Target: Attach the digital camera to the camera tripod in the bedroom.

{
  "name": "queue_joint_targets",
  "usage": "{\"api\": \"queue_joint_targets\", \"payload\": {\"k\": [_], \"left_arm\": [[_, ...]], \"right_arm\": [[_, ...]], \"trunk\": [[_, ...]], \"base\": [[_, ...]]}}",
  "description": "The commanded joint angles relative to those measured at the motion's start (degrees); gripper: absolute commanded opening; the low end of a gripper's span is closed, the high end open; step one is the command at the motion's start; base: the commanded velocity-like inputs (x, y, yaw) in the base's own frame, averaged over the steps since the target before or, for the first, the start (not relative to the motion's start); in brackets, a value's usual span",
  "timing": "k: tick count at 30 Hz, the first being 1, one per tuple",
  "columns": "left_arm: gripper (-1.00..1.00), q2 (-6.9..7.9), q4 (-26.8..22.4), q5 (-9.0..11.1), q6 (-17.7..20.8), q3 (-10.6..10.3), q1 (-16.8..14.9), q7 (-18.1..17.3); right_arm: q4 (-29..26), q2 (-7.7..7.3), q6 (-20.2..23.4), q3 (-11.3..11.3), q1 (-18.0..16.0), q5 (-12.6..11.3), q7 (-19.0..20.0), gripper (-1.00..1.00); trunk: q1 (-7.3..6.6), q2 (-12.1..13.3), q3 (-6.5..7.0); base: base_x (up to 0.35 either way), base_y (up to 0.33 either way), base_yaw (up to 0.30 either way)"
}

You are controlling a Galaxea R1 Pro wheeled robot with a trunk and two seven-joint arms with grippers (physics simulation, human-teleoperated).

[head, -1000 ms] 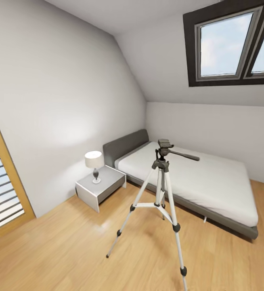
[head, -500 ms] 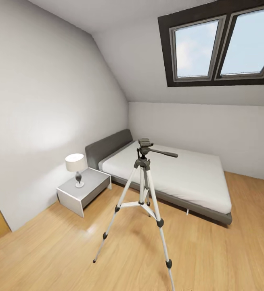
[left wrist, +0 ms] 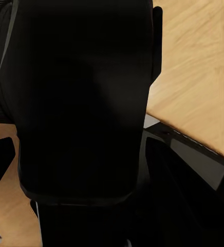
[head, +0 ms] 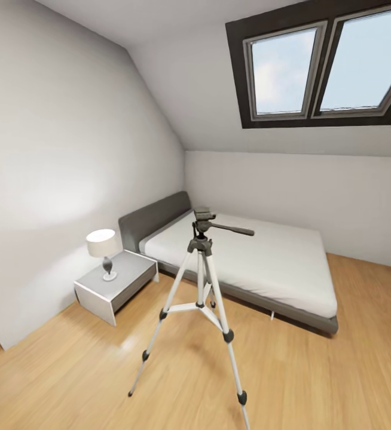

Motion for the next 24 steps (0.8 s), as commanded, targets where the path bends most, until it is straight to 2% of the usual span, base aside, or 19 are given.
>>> {"api": "queue_joint_targets", "payload": {"k": [1, 24], "left_arm": [[-1.00, -0.01, 0.0, 0.6, -0.1, -0.1, 0.0, 0.1], [-1.00, 0.11, 0.0, 0.6, -0.1, -0.1, 0.0, 0.1]], "right_arm": [[0.1, -0.03, -0.3, -0.5, -0.1, 0.4, 0.2, 1.00], [0.1, 0.06, 0.0, -0.5, -0.1, 0.2, 0.1, 1.00]], "trunk": [[0.04, -0.1, -0.11], [0.04, -0.1, -0.11]], "base": [[0.202, -0.196, -0.002], [0.201, -0.209, 0.000]]}}
